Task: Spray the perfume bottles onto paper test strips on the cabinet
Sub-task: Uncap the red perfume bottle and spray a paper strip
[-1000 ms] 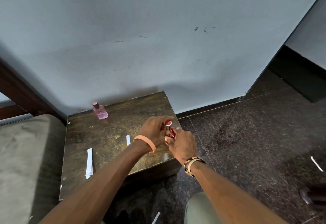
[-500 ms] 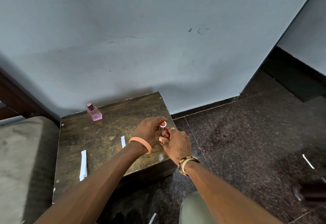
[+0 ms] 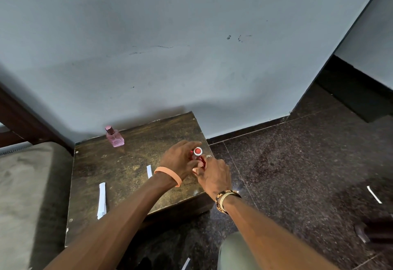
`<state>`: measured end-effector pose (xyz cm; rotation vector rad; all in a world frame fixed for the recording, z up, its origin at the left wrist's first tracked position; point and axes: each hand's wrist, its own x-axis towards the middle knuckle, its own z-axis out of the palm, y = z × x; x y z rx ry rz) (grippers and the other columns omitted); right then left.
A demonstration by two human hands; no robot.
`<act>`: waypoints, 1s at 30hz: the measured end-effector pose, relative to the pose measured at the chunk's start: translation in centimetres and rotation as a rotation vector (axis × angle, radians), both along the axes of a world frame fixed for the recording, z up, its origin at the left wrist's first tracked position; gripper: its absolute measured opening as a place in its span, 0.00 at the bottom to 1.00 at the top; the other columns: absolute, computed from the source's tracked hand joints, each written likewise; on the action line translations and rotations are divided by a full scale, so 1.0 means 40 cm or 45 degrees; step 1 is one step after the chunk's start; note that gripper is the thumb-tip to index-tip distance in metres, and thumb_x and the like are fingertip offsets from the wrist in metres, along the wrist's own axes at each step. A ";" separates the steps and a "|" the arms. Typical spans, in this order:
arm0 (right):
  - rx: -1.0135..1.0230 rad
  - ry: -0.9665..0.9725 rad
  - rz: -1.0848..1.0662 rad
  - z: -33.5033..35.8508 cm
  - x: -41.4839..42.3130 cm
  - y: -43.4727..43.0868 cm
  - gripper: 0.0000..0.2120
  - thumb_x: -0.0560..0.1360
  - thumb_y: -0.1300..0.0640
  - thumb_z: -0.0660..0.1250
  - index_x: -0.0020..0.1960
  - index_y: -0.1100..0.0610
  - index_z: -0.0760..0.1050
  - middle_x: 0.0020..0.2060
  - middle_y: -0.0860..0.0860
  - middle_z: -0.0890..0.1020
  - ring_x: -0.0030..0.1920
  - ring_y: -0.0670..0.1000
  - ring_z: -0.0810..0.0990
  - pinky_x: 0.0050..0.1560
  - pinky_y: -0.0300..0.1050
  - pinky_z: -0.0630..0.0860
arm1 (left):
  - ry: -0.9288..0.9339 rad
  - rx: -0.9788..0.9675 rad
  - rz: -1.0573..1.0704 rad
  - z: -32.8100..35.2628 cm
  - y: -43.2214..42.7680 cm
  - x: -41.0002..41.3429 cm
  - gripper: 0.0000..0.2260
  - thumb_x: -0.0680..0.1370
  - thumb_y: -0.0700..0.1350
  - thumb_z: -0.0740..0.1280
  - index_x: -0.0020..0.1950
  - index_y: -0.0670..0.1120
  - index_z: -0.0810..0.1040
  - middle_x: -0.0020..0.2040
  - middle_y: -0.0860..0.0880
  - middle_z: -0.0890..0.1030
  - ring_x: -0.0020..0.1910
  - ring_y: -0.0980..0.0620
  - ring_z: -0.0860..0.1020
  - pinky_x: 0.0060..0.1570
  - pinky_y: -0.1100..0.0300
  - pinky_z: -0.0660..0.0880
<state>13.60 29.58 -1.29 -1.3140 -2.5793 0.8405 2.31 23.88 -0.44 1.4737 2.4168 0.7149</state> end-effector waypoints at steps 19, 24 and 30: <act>-0.034 -0.024 -0.007 0.005 0.004 0.004 0.12 0.76 0.50 0.70 0.56 0.54 0.76 0.49 0.51 0.82 0.52 0.53 0.81 0.54 0.48 0.79 | -0.062 0.102 0.057 0.005 -0.002 0.007 0.14 0.74 0.45 0.71 0.60 0.51 0.79 0.52 0.53 0.83 0.50 0.54 0.79 0.53 0.58 0.77; -0.063 -0.065 0.028 0.020 -0.003 0.008 0.12 0.76 0.48 0.70 0.55 0.53 0.75 0.48 0.50 0.82 0.51 0.54 0.82 0.54 0.50 0.79 | -0.076 0.128 0.065 0.013 -0.005 0.011 0.15 0.74 0.44 0.71 0.60 0.51 0.78 0.52 0.52 0.82 0.49 0.55 0.79 0.51 0.61 0.76; -0.111 -0.160 0.083 0.042 0.008 0.010 0.21 0.73 0.47 0.73 0.61 0.53 0.72 0.54 0.51 0.81 0.57 0.55 0.80 0.58 0.49 0.76 | -0.119 0.201 0.118 0.044 -0.007 0.021 0.16 0.74 0.41 0.71 0.61 0.50 0.78 0.54 0.51 0.83 0.49 0.55 0.79 0.51 0.60 0.78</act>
